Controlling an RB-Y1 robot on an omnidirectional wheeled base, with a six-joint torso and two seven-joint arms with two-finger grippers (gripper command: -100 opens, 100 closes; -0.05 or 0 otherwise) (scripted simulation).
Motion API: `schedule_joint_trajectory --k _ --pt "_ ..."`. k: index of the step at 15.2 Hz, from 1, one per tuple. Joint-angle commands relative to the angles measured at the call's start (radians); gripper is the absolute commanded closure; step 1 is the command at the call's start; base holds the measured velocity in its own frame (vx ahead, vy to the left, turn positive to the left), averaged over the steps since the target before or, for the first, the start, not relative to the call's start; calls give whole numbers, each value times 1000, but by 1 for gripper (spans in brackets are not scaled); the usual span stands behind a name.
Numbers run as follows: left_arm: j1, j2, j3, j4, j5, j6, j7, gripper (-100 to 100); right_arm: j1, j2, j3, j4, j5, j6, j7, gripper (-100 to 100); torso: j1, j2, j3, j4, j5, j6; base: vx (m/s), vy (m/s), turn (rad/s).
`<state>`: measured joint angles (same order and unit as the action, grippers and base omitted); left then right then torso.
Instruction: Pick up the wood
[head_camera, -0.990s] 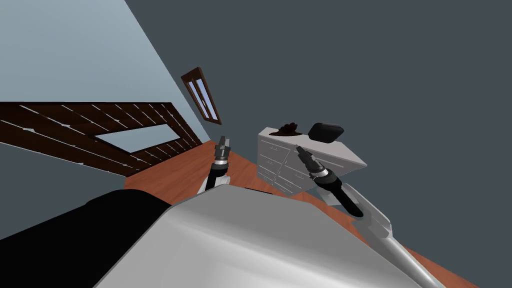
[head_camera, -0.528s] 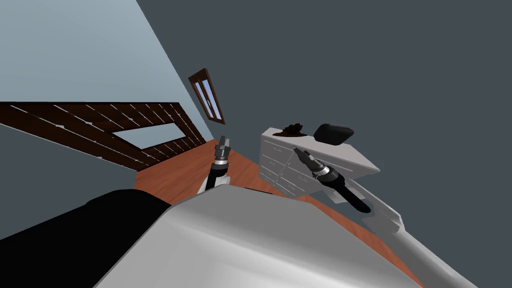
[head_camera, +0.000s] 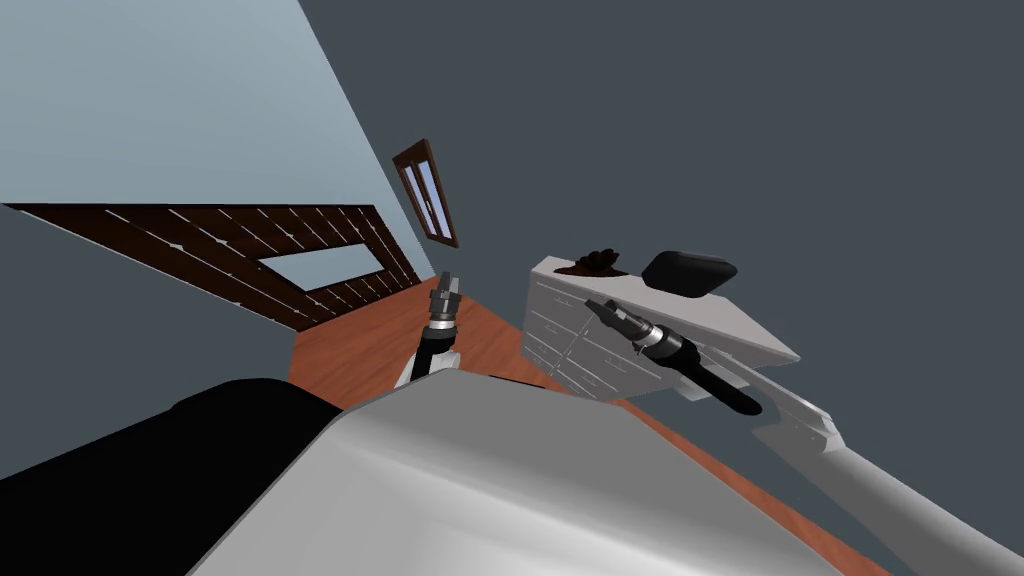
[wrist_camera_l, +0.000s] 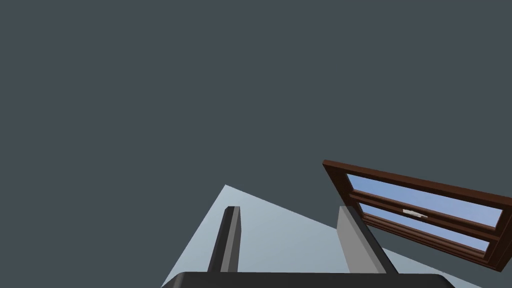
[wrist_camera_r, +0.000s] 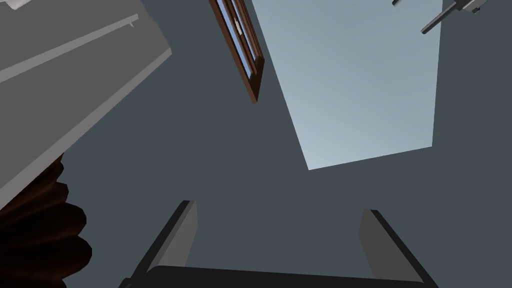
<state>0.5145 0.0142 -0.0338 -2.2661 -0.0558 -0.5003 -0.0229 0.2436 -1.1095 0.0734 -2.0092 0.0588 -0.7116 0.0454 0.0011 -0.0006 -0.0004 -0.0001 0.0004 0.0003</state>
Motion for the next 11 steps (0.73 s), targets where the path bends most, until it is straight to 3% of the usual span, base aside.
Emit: schedule_joint_trajectory --k 1,2,5,6,9,10,11 --pt "0 0 0 0 0 0 0 0 0 -28 0 1 0 -1 0 -100 0 0 0 0 0 0 3 8 -27" --pt "0 0 0 0 0 0 0 0 -23 -65 13 33 2 -14 -4 -100 0 0 0 0 0 0 10 22 131" --pt "0 0 0 0 0 0 0 0 -23 -121 13 33 2 -14 -4 -100 0 0 0 0 0 0 12 19 101" --pt "0 0 0 0 0 0 0 0 -45 -151 26 65 4 -28 -9 -100 0 0 0 0 0 0 14 24 135" --pt "0 0 0 0 0 0 0 0 -45 -214 26 65 4 -28 -9 -100 1 -1 0 0 0 0 17 19 90" --pt "0 0 0 0 0 0 0 0 -67 -239 41 97 6 -41 -14 -100 0 0 0 0 0 0 21 20 175" --pt "0 0 0 0 0 0 0 0 -67 -262 41 97 6 -41 -14 -100 0 -1 0 0 0 -1 26 20 191"
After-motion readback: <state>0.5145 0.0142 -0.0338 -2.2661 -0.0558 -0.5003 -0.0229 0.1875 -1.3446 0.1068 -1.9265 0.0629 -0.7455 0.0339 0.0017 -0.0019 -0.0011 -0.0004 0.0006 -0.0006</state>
